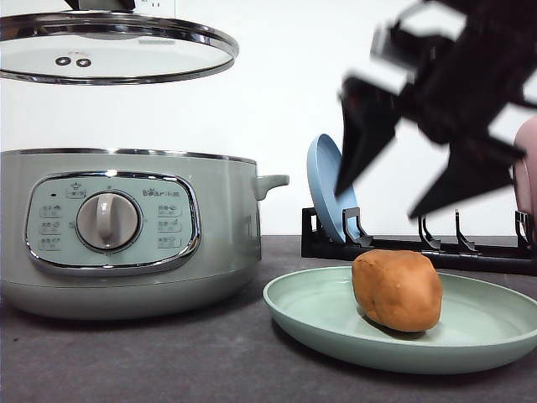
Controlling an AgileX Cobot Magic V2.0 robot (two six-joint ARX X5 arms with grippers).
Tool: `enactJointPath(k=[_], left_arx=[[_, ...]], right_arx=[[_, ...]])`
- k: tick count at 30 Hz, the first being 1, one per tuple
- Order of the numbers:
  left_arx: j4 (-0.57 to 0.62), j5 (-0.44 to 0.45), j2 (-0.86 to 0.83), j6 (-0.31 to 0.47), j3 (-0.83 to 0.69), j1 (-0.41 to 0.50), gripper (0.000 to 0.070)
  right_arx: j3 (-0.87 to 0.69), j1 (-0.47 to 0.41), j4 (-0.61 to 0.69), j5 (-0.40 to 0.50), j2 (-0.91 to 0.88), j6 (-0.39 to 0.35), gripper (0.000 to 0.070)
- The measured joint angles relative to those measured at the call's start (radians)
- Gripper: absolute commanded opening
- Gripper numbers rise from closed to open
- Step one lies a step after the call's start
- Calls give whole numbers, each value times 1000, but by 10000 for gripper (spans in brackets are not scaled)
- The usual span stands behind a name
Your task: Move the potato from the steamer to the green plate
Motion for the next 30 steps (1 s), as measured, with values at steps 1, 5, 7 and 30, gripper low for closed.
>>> enactJointPath(k=[1, 5, 7, 30], left_arx=[[0, 0, 0, 0, 0, 0, 9], [4, 0, 10, 0, 0, 0, 9], [4, 0, 28, 0, 0, -1, 9], [42, -1, 211, 5, 0, -10, 9]], right_arx=[[8, 0, -9, 10, -21, -2, 565], [17, -1, -31, 37, -102, -7, 565], [17, -2, -40, 49, -146, -8, 564], [24, -32, -133, 53, -394, -33, 564]])
